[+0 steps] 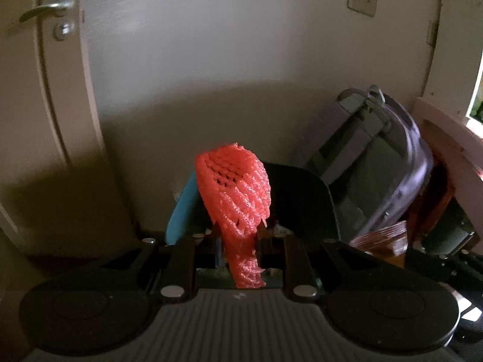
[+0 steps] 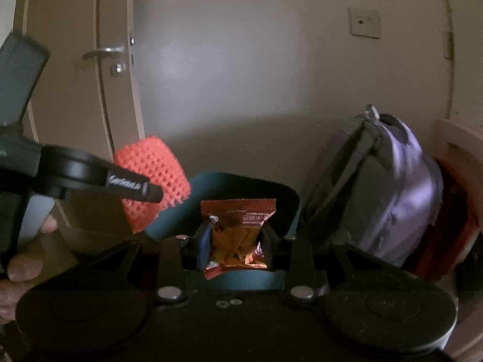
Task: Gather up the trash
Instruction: 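Lift the foam net and snack packet up to the teal wastebasket, then open both grippers over the wastebasket to drop the net and packet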
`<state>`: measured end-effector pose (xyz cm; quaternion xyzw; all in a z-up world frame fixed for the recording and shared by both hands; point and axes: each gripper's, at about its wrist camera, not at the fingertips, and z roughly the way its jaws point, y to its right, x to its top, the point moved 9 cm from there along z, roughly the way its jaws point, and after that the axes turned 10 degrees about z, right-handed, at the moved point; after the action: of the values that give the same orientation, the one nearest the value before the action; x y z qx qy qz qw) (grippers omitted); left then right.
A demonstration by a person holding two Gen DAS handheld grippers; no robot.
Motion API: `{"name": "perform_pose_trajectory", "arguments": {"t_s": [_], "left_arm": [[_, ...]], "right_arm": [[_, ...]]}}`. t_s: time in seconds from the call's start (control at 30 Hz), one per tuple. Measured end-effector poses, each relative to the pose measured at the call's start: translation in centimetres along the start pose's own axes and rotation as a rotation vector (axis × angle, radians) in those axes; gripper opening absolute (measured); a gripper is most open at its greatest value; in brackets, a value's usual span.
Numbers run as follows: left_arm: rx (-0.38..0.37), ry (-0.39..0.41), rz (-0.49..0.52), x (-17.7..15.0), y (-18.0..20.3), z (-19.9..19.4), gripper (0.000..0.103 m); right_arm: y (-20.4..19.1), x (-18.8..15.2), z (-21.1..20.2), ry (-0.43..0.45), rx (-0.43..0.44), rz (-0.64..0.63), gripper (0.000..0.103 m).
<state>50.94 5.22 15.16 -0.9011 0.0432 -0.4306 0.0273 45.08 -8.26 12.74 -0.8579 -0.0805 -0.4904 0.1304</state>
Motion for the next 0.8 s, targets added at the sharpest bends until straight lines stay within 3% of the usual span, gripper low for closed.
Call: {"name": "perform_pose_trajectory", "arguments": {"t_s": [0.23,0.43,0.8], "left_arm": [[0.021,-0.065,0.032,1.4,-0.1,7.3,0.02],[0.021,-0.178,0.033,0.2,-0.7,13.3,0.02],[0.004,-0.348,0.109,-3.0,-0.2,19.1,0.02]], "right_arm": [[0.8,0.0,7.6,-0.073,-0.048,-0.018,0.033],[1.0,-1.8,12.7,-0.161,-0.06,-0.035,0.033],[0.8,-3.7,16.8,-0.264,-0.076,-0.1,0.034]]}}
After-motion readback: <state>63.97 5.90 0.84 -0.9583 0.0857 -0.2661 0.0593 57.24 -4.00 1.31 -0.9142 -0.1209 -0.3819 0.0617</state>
